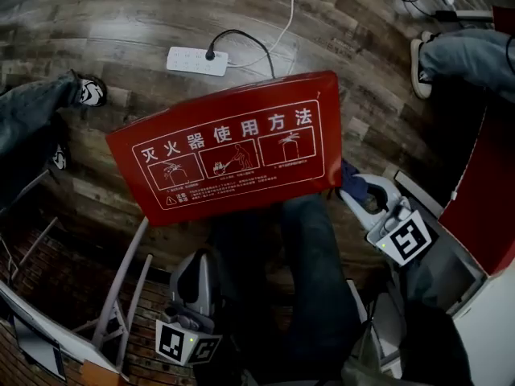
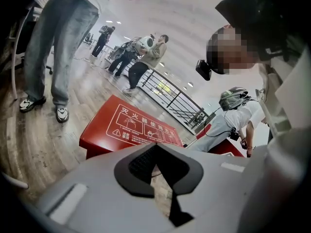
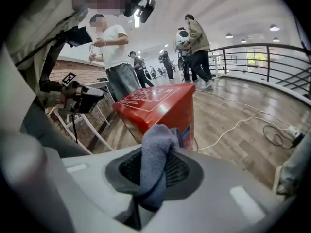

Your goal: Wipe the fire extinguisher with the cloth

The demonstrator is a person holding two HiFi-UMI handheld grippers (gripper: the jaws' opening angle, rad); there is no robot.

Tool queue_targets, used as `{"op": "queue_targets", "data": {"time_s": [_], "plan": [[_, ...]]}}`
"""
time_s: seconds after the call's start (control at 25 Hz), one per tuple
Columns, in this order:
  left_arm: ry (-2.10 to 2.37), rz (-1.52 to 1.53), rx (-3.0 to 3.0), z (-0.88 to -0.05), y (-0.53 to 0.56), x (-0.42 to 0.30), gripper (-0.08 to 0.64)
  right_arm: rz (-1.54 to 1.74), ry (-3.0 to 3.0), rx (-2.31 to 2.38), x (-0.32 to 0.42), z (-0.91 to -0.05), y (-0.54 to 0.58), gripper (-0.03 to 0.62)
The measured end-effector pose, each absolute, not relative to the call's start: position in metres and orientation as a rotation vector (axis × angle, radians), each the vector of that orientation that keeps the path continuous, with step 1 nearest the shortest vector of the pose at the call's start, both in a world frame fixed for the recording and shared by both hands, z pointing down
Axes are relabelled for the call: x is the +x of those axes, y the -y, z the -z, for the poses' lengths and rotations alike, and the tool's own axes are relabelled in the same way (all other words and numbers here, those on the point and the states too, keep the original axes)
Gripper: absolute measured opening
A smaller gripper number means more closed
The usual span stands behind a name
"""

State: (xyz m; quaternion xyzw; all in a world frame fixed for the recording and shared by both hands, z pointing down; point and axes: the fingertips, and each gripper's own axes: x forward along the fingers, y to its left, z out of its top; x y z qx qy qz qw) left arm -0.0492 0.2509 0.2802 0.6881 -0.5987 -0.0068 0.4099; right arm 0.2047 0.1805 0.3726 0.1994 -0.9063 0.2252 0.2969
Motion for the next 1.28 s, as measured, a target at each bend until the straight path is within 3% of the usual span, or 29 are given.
{"op": "queue_targets", "data": {"time_s": [0.2, 0.4, 0.56, 0.8, 1.04, 1.16, 1.28], "plan": [[1.478, 0.007, 1.757, -0.275, -0.249, -0.056, 0.005, -0.545, 2.364, 0.824, 0.215, -0.306, -0.171, 0.074], [1.489, 0.006, 1.748, -0.279, -0.249, -0.068, 0.005, -0.266, 2.676, 0.586, 0.090, -0.225, -0.136, 0.074], [1.497, 0.008, 1.735, -0.280, -0.246, -0.076, 0.005, -0.166, 2.644, 0.444, 0.020, -0.267, -0.127, 0.074], [1.525, 0.033, 1.784, -0.249, -0.230, -0.090, 0.005, -0.117, 2.435, 0.517, 0.019, -0.313, -0.126, 0.078], [1.514, 0.111, 1.890, -0.206, -0.206, -0.078, 0.005, -0.366, 2.593, 0.599, 0.023, -0.277, -0.113, 0.214], [1.473, 0.193, 1.930, -0.182, -0.193, -0.066, 0.103, -0.437, 2.608, 0.719, 0.045, -0.248, -0.099, 0.222], [1.405, 0.222, 1.990, -0.150, -0.183, -0.051, 0.133, -0.540, 2.639, 0.729, 0.069, -0.210, -0.097, 0.222]]}}
